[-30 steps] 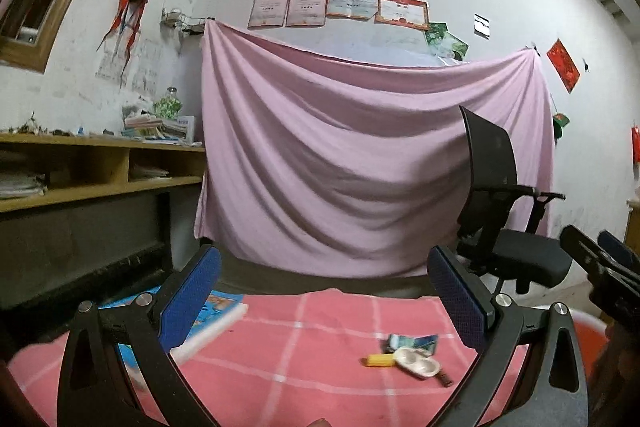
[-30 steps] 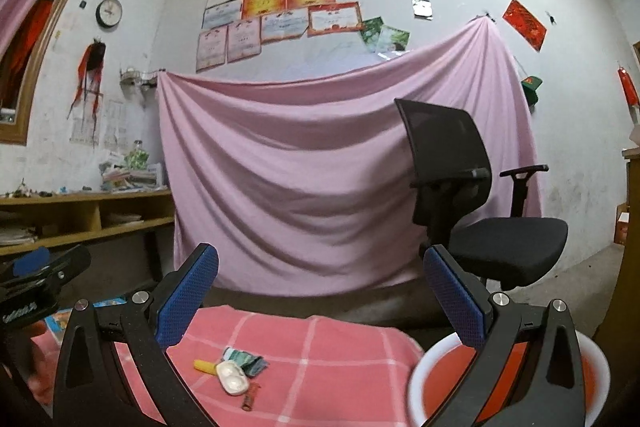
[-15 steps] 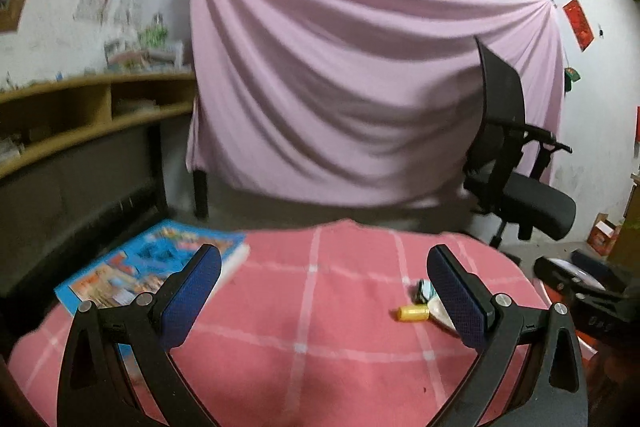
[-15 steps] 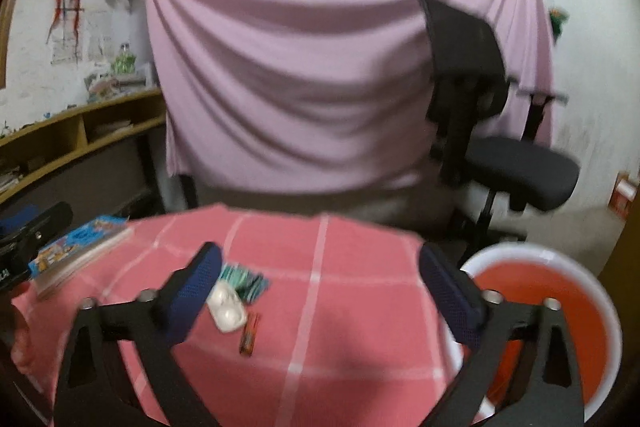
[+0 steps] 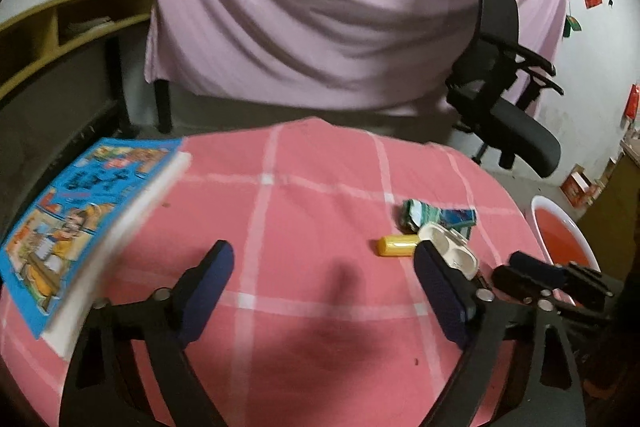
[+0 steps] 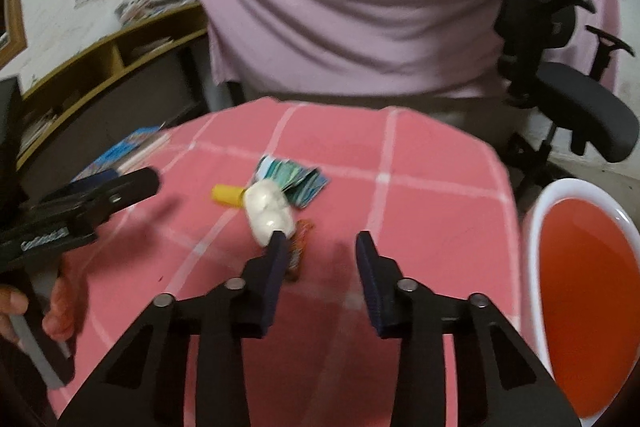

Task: Collect trash
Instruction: 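Grasp the yellow cylinder with the left gripper while the right grasps the orange battery, then carry the yellow cylinder and orange battery in both grippers over the bucket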

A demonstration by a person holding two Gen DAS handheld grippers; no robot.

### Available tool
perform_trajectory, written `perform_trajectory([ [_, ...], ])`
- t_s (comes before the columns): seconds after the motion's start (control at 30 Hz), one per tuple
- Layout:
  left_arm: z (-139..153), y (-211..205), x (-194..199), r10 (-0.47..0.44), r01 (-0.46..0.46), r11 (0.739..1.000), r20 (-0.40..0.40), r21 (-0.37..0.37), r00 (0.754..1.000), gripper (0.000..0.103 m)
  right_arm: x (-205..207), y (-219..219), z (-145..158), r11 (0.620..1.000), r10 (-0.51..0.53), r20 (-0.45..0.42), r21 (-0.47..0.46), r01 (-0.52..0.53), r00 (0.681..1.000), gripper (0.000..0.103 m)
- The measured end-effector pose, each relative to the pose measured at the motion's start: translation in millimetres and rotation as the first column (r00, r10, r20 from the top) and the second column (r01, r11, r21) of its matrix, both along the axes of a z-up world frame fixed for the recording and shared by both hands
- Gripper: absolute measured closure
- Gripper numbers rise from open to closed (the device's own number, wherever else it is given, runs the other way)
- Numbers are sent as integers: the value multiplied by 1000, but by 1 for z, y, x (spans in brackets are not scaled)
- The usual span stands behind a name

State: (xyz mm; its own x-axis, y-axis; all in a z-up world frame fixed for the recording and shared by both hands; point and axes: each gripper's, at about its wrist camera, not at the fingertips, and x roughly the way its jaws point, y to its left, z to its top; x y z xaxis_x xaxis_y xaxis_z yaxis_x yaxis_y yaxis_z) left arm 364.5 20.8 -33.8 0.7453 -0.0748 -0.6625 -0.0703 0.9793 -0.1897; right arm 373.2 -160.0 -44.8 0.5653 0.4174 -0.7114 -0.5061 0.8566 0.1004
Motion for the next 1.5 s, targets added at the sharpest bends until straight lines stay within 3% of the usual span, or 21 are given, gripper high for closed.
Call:
perform_trajectory([
  [0.07, -3, -2, 6, -31, 30, 999, -29, -36, 999, 28, 2, 6, -5, 1000, 26, -28, -14, -26, 999, 78],
  [0.13, -4, -7, 13, -52, 49, 998, -54, -50, 997, 44, 5, 10, -9, 999, 39, -52, -27, -41, 998, 80],
  [0.4, -4, -28, 32, -103, 102, 995, -83, -21, 991, 46, 25, -1, -13, 1000, 25, -110, 19, -23, 994, 94],
  [0.5, -8, -38, 43, -111, 114, 993, -122, 22, 986, 59, 29, -7, -14, 998, 18, -127, 54, -11, 992, 95],
  [0.73, -15, -51, 50, -105, 119, 988, -136, 100, 985, 76, 27, -8, -12, 998, 6, -114, 64, 2, 993, 95],
  [0.97, -15, -45, 43, -92, 99, 993, -104, 65, 990, 79, 20, -14, -5, 996, -16, -63, 89, 21, 998, 95],
  [1.07, -7, -41, 33, -76, 79, 996, -49, 53, 996, 79, 12, -19, 2, 994, -29, -8, 110, 30, 1000, 95],
  [1.17, 9, -38, 13, -72, 70, 997, 86, 29, 994, 79, 1, -23, 13, 990, -43, 74, 139, 32, 996, 95],
  [1.27, 24, -37, -13, -71, 66, 997, 240, 31, 968, 79, -7, -28, 21, 986, -61, 140, 163, 37, 988, 95],
  [1.5, 40, -54, -48, -94, 49, 992, 426, 115, 900, 79, -28, -42, 37, 971, -92, 285, 238, 22, 954, 95],
])
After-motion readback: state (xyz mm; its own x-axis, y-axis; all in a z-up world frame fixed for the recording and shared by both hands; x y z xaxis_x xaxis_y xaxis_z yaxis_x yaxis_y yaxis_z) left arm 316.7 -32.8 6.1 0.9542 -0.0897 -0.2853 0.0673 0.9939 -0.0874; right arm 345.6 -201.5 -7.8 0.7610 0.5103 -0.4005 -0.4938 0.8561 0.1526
